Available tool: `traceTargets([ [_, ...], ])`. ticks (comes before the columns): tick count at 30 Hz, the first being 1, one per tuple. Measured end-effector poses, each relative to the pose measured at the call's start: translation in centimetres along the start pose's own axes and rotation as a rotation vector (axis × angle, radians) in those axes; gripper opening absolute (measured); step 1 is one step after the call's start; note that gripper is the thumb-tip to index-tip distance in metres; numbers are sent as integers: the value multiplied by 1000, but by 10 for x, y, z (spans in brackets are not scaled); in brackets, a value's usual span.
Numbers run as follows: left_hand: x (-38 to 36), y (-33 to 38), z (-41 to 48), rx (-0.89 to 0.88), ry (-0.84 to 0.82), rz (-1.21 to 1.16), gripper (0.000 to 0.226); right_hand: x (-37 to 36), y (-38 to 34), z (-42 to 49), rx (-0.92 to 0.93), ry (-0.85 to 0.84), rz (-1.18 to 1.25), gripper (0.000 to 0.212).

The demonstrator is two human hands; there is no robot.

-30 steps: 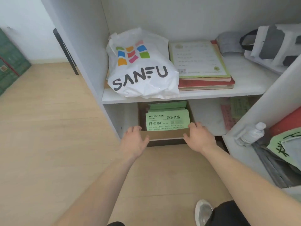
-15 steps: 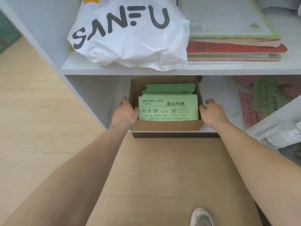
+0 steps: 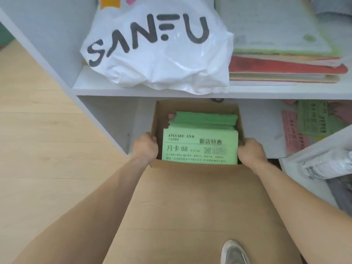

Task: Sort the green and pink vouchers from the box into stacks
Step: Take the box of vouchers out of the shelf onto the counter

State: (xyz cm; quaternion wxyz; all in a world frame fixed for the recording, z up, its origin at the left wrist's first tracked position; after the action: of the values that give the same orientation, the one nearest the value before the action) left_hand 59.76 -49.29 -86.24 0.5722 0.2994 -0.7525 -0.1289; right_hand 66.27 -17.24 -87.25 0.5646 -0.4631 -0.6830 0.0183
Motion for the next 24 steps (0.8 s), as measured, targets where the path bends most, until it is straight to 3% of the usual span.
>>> traceTargets([
  [6,54,-24,-129,88,-150,-18,27,43,17,-141,-95,-122,-79,34],
  [11,164,2,-251,143,-265,-58,19,121,-5,-283,-175,-200,-84,39],
  [18,364,62,-396,142,-277,-45,24,287,-114,-472,-221,-240,-97,33],
  [24,497,146,-431,42,-187,-76,21,410,-214,-517,-105,-154,-116,36],
])
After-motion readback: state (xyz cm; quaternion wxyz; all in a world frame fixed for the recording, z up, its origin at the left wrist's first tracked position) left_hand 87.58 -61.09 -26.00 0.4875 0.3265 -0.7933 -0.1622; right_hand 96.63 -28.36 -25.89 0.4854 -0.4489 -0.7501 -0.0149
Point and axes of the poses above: each hand's wrist, its own z-axis towards the middle knuckle, its own x-axis out of the back of the hand, y = z × x, the point moved 2 cm from there along z, towards the middle knuckle, and after that the axes turned 1 degree about y, right-handed, at the moved point
